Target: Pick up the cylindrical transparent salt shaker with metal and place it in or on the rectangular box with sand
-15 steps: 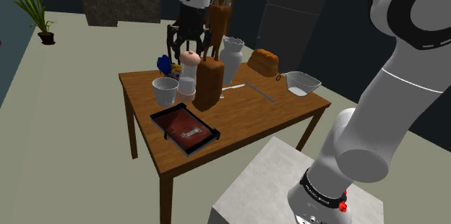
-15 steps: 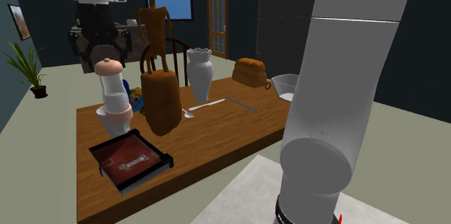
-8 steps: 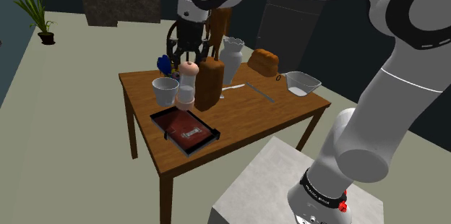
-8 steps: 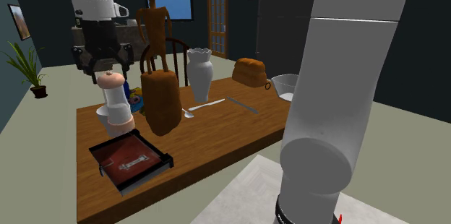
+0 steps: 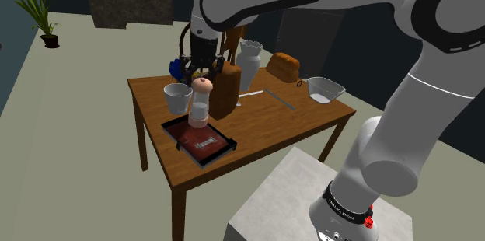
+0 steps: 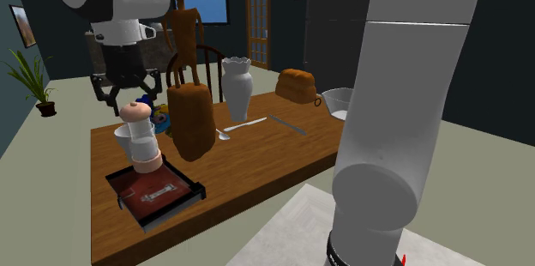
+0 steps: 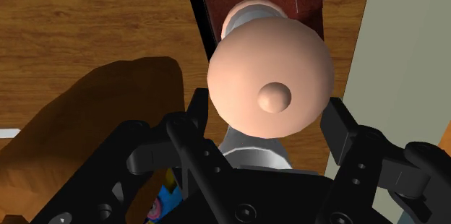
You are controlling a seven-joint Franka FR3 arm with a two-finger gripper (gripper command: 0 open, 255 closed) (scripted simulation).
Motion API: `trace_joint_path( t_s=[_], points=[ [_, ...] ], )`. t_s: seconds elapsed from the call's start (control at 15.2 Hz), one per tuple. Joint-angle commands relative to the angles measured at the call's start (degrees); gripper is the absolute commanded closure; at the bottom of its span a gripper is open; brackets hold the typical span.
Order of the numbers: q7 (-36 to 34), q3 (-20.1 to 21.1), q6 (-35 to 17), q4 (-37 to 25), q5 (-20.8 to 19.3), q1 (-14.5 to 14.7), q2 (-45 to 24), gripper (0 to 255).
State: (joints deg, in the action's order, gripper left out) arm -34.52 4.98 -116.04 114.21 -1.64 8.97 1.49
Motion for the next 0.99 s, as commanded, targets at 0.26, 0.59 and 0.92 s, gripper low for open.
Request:
trace_joint_path(
  t_s=[0.26, 0.59, 0.92],
  points=[
    [-0.18, 0.0, -4.32, 3.04, -0.19, -0.01, -1.24, 255],
    [-0.18, 0.0, -4.32, 3.04, -0.19, -0.01, -1.24, 255],
    [-0.19, 0.0, -4.33, 3.04, -0.19, -0.01, -1.24, 0]
  ],
)
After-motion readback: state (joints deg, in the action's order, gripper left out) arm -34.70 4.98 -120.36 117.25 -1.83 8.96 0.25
